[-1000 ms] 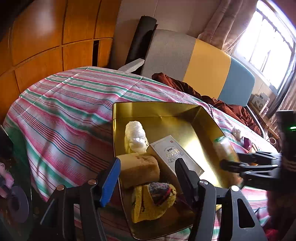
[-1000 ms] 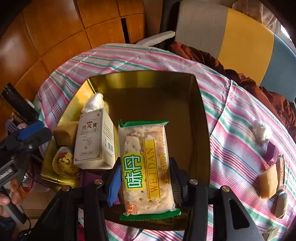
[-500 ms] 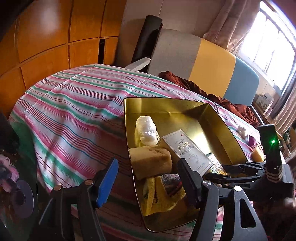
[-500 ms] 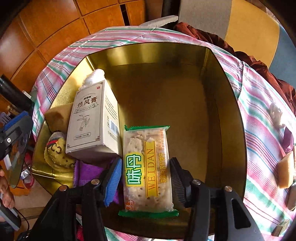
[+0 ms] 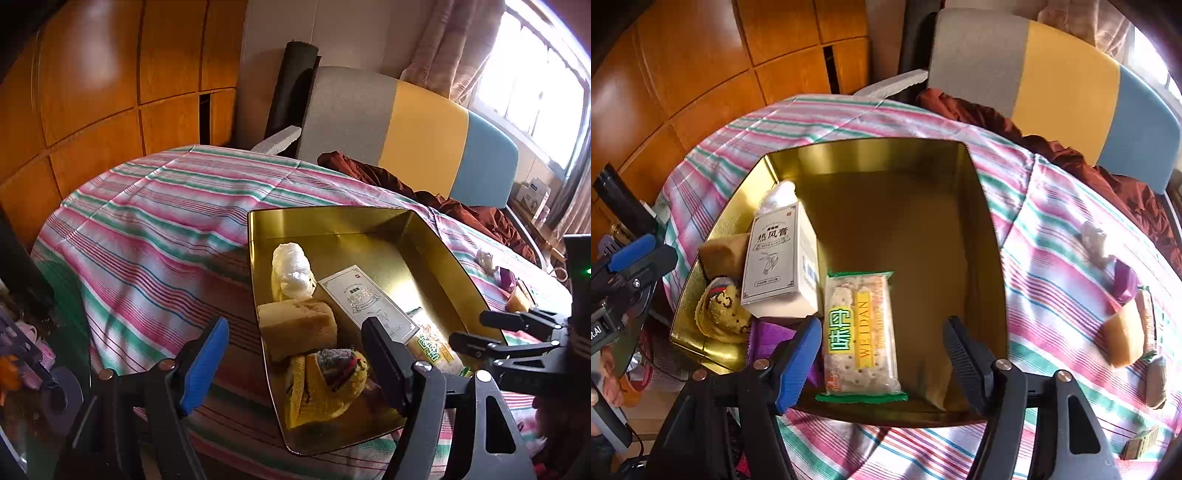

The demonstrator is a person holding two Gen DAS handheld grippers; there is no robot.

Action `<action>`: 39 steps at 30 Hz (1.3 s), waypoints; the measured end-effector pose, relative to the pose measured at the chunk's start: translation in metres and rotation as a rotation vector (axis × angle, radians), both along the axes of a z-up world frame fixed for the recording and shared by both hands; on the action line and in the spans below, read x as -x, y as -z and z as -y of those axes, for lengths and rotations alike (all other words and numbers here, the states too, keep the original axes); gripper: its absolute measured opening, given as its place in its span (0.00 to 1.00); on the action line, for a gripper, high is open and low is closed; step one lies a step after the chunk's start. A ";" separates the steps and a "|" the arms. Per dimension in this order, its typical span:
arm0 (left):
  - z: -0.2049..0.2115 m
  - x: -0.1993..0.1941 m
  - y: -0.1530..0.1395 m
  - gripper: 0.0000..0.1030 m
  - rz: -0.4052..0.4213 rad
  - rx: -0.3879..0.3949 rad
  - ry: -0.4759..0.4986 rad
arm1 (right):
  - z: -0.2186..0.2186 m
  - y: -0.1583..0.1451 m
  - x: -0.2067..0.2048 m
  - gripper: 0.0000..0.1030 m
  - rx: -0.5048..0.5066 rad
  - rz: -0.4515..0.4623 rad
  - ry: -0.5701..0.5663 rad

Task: Organize objects
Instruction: 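Move both grippers back from the tray toward the remaining pile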

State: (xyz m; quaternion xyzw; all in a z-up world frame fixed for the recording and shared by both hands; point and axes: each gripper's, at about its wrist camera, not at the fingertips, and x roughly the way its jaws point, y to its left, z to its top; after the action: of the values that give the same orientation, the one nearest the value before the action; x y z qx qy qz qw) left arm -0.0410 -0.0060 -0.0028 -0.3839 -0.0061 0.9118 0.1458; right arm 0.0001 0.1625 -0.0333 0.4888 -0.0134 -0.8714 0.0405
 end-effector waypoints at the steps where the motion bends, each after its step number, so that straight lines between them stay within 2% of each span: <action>1: -0.001 -0.001 -0.001 0.75 -0.004 0.001 0.005 | -0.004 -0.003 -0.002 0.71 0.000 -0.007 0.010; 9: -0.022 -0.009 -0.010 0.76 -0.026 0.030 0.060 | -0.049 -0.022 -0.023 0.71 -0.003 -0.048 0.110; 15: -0.046 -0.015 -0.015 0.76 -0.031 0.039 0.127 | -0.105 -0.029 -0.047 0.72 -0.022 -0.052 0.238; 20: -0.073 -0.022 -0.020 0.76 -0.047 0.037 0.214 | -0.171 -0.029 -0.075 0.72 -0.033 -0.037 0.414; 26: -0.110 -0.030 -0.021 0.76 -0.043 0.043 0.320 | -0.261 -0.036 -0.123 0.75 -0.005 -0.063 0.694; 30: -0.138 -0.037 -0.021 0.78 -0.038 0.047 0.389 | -0.316 -0.033 -0.157 0.76 0.071 -0.096 0.908; 33: -0.162 -0.045 -0.023 0.81 -0.038 0.045 0.451 | -0.342 -0.020 -0.181 0.77 0.202 -0.108 1.051; 35: -0.179 -0.051 -0.024 0.84 -0.042 0.051 0.494 | -0.352 -0.016 -0.191 0.77 0.275 -0.125 1.100; 39: -0.217 -0.057 -0.024 0.89 -0.020 0.042 0.578 | -0.352 -0.017 -0.193 0.79 0.292 -0.137 1.099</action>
State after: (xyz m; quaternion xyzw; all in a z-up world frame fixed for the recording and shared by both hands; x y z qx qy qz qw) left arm 0.0162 0.2114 0.0207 -0.3635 0.1240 0.8360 0.3918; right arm 0.1932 0.5143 -0.0164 0.3417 -0.3834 -0.7831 -0.3508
